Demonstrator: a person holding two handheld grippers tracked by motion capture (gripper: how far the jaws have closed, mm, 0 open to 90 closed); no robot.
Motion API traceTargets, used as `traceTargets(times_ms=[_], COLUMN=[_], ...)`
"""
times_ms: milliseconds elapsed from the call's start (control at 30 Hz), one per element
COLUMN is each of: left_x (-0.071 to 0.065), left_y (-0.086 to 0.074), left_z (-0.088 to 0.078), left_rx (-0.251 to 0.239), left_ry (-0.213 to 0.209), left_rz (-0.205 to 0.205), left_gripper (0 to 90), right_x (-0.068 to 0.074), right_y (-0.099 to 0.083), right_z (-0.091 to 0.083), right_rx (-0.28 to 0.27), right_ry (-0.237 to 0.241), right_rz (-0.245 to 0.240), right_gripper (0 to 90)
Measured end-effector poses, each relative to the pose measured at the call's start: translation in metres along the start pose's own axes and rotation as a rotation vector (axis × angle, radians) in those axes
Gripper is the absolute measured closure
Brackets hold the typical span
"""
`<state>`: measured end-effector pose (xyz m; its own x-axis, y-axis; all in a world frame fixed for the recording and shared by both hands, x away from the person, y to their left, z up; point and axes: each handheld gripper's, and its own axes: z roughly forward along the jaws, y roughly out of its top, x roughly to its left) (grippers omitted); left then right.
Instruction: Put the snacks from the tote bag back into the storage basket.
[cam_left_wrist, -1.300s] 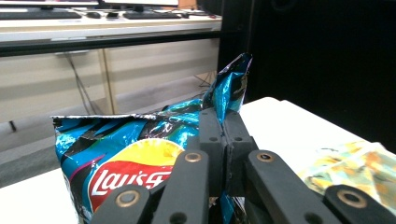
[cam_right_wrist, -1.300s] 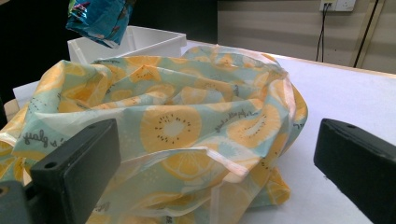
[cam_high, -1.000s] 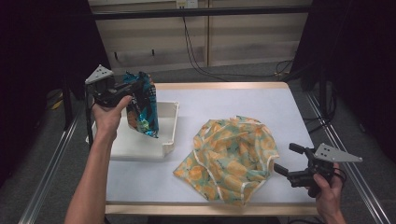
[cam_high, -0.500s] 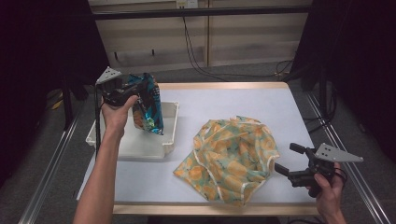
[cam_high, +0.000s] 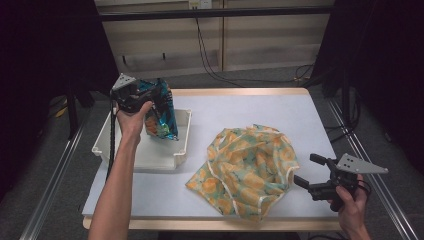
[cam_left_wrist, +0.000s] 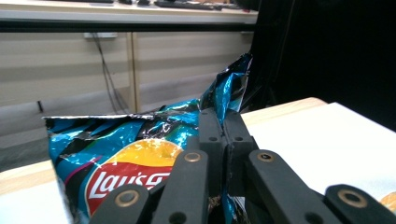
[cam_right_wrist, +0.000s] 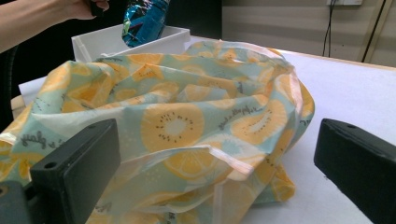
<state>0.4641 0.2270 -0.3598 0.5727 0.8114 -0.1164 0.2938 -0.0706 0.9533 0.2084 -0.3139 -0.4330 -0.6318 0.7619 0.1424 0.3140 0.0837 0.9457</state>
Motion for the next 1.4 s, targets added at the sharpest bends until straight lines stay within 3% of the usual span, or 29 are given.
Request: traceTargets(times_ms=[467,1033,1200,1300,1400], left_x=[-0.015,-0.037,-0.04,-0.039,-0.041], left_y=[-0.009,-0.02,-0.017,-0.013,-0.011], left_z=[0.024,0.056,0.06,0.06,0.058], left_rx=[-0.019,0.03,0.044,0.021,0.004], left_ry=[-0.031,-0.051,-0.047,-0.042,-0.053], left_rz=[0.004,0.029,0.04,0.018,0.023], left_gripper=[85.9,79.7,80.4,82.2,83.0], right_x=[0.0,-0.007,-0.009,-0.009,-0.009], right_y=[-0.001,-0.004,-0.005,-0.005,-0.005], right_z=[0.001,0.002,0.004,0.004,0.004], right_rx=[0.004,0.005,0.005,0.006,0.007], right_ry=[0.005,0.014,0.019,0.023,0.023], right_rz=[0.0,0.012,0.019,0.018,0.019], right_gripper=[0.0,0.0,0.0,0.0,0.0])
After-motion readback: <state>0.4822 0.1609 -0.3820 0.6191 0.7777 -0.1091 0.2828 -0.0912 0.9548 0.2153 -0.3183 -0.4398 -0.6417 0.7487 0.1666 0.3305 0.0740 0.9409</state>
